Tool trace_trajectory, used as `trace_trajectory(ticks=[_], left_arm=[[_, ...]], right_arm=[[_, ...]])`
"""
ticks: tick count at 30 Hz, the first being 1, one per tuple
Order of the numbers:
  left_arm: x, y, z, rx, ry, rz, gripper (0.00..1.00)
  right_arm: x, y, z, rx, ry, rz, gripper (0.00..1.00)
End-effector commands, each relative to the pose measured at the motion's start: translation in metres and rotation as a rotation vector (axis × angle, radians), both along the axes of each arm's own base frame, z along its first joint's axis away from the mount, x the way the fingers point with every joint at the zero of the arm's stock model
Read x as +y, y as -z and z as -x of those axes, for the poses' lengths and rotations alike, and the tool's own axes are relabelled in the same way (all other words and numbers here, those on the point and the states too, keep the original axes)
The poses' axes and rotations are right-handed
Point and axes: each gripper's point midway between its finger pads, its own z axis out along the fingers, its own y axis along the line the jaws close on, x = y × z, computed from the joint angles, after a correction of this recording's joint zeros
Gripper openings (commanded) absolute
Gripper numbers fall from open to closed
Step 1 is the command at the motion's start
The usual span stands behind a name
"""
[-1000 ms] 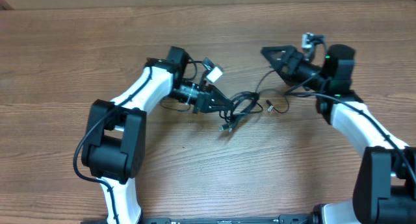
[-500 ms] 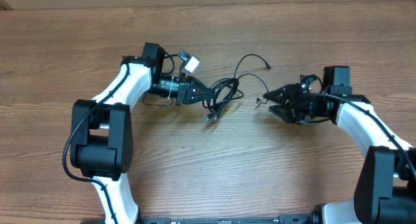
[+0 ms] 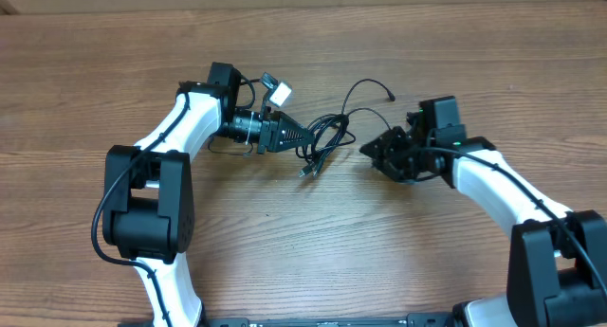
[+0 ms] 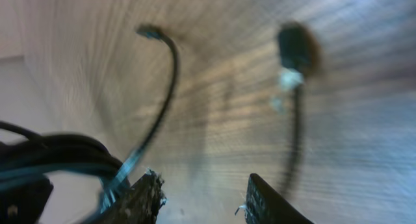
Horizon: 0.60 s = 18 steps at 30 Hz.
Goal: Untangle cables
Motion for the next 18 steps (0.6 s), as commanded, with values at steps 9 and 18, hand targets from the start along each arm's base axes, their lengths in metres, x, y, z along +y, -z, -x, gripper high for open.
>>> trace_trajectory(ticks=[9, 18], left_arm=[[-0.002, -0.006, 0.0, 0.023, 0.002, 0.042, 0.04], [-0.002, -0.006, 0.0, 0.023, 0.002, 0.042, 0.04]], right_arm=[[-0.002, 0.003, -0.022, -0.062, 0.225, 0.151, 0.59], [0.003, 0.002, -0.021, -0.106, 0.14, 0.169, 0.64]])
